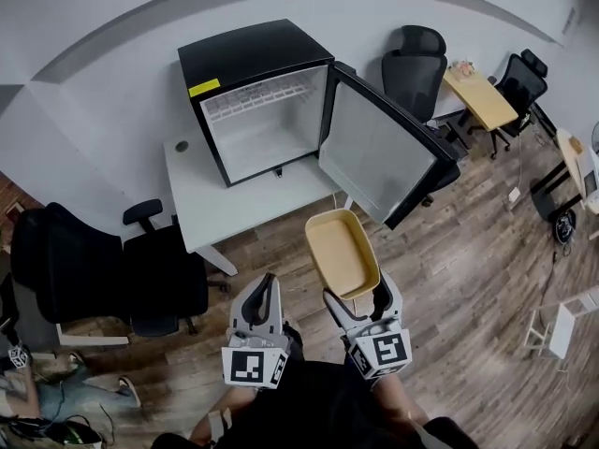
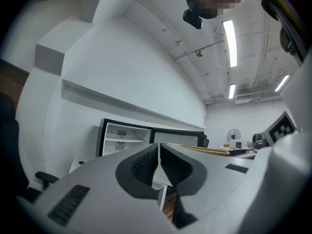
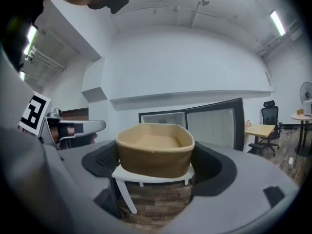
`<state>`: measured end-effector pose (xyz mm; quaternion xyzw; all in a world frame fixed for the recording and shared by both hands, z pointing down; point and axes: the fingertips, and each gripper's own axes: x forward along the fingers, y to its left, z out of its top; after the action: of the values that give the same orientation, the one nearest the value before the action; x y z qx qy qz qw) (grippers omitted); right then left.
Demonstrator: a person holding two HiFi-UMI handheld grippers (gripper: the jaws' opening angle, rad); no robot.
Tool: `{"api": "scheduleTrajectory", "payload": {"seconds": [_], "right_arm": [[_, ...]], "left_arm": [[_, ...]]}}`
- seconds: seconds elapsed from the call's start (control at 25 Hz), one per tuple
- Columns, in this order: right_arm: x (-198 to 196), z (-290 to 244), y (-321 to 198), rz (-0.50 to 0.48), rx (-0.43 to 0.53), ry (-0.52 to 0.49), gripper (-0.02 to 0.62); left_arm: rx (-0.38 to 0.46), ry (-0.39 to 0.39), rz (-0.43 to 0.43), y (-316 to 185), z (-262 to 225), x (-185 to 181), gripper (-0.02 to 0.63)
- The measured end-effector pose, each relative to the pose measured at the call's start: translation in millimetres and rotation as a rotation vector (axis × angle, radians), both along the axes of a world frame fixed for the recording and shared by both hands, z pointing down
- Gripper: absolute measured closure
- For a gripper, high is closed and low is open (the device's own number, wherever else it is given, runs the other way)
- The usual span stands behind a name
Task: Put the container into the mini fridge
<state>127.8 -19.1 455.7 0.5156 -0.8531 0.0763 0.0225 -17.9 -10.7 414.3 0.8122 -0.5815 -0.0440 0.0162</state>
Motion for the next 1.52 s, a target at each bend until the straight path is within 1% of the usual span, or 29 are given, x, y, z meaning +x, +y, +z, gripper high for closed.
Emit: {"api": "scheduleTrajectory", "payload": {"seconds": [0.12, 0.28, 0.52, 0.68, 0.88, 1.0, 1.12, 1.32, 1.52], "right_arm": [[-18.0, -4.4, -56.9, -0.004, 0.002, 0.002, 0.117], [-35.3, -9.4, -119.3, -0.015, 0.010, 0.006, 0.117], [-46.0, -13.7, -202.7, -0.057, 0.015, 0.015, 0.118], [-49.3, -10.7, -263.8, -0.121, 0.026, 0.020, 0.117], [-57.6, -12.0, -337.6, -0.204, 0.032, 0.034, 0.117], [-82.0, -14.8, -374.4, -0.253, 0.044, 0.040, 0.117], [-104.6, -15.7, -403.4, -0.271, 0.048, 0.042, 0.117], [-127.0, -14.3, -450.1, -0.275, 0.058, 0.067, 0.117], [-148.4, -2.6, -490.6, -0.252, 0.058, 0.107, 0.117]], "left_arm": [[0.011, 0.000, -0.004, -54.1, -7.5, -20.5, 0.584], [0.015, -0.009, -0.022, -109.1, -10.5, -39.4, 0.584], [-0.005, 0.001, -0.077, -167.4, -7.1, -46.8, 0.584], [-0.004, 0.000, -0.153, -206.6, -3.8, -42.4, 0.584], [0.012, -0.005, -0.256, -250.7, -14.2, -36.4, 0.584], [0.017, -0.005, -0.306, -268.9, -18.4, -45.8, 0.584], [0.023, -0.004, -0.331, -282.2, -23.1, -55.2, 0.584], [0.025, -0.010, -0.364, -299.1, -28.4, -62.1, 0.584], [0.034, -0.019, -0.384, -305.7, -28.1, -74.3, 0.584]]}}
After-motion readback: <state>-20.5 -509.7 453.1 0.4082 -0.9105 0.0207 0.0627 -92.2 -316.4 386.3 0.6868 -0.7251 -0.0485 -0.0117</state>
